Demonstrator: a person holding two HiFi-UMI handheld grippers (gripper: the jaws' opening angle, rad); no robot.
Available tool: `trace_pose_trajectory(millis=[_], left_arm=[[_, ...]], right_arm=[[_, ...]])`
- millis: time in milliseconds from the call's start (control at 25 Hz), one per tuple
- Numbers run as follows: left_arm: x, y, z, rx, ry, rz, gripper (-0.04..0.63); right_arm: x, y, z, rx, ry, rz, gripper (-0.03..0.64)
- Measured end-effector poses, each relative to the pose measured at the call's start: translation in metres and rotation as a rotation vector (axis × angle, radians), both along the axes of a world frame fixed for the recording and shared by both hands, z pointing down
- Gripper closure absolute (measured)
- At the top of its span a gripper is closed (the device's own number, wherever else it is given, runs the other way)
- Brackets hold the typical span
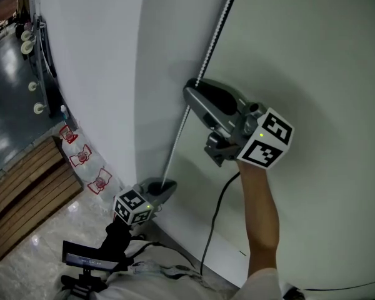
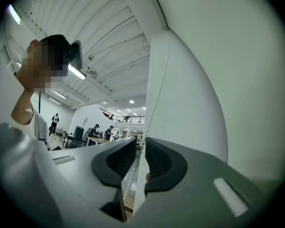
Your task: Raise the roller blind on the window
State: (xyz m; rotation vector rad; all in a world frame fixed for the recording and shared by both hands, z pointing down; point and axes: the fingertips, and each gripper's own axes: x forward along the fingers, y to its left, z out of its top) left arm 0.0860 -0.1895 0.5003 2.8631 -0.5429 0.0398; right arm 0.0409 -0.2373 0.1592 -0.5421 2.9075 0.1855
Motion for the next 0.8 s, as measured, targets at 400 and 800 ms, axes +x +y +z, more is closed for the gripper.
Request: trace_pose_trajectory(millis=[400,800], left_arm=[[0.001,0.002,0.004,-0.009,-0.001,0.003,0.597],[0.001,0.003,0.006,-0.012,0.001,0.002,0.597]], right_arm=[[0.004,-0.009,-0.053,0.058,-0.048,0.000,0.566],[-0.002,-0.009,-0.056,0.069,-0.033,0.010,0.601]])
